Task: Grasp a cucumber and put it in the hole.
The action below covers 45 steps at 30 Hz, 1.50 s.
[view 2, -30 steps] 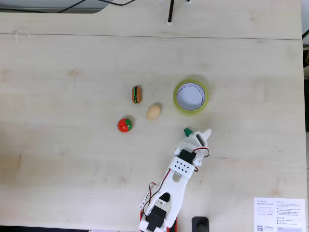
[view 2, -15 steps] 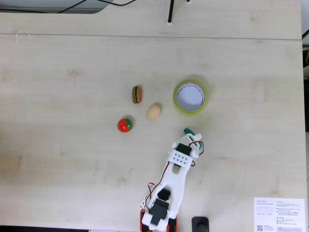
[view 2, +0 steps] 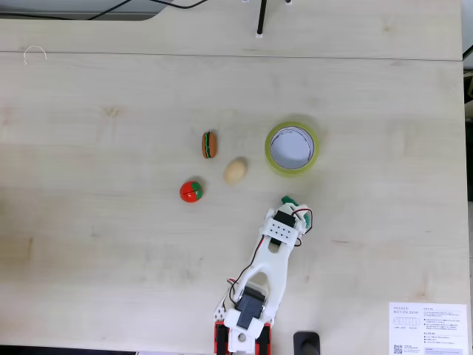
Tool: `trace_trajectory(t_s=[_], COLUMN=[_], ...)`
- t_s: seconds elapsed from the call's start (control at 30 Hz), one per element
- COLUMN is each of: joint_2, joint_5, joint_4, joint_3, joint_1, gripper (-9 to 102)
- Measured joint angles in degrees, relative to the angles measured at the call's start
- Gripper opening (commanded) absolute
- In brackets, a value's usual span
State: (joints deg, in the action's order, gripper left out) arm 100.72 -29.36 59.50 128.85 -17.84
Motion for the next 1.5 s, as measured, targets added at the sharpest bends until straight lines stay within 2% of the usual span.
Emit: trace_trajectory(t_s=[0.4,0.57,0.77,0.97,1.5], joint_2=[-9.58,-11.87,-13.62,-14.41,-13.36], joint_5=[0.00,0.18,0.26,0.00,-1.49], joint_4=[-0.18,-0.18,-0.18,-0.88,-1.23], joint_3=[-8.53,-10.90,-12.92,-13.10,-12.83], joint_1=[-1.41,-2.64,-3.60,-4.13,-4.92], gripper=[34,24,20,13,5])
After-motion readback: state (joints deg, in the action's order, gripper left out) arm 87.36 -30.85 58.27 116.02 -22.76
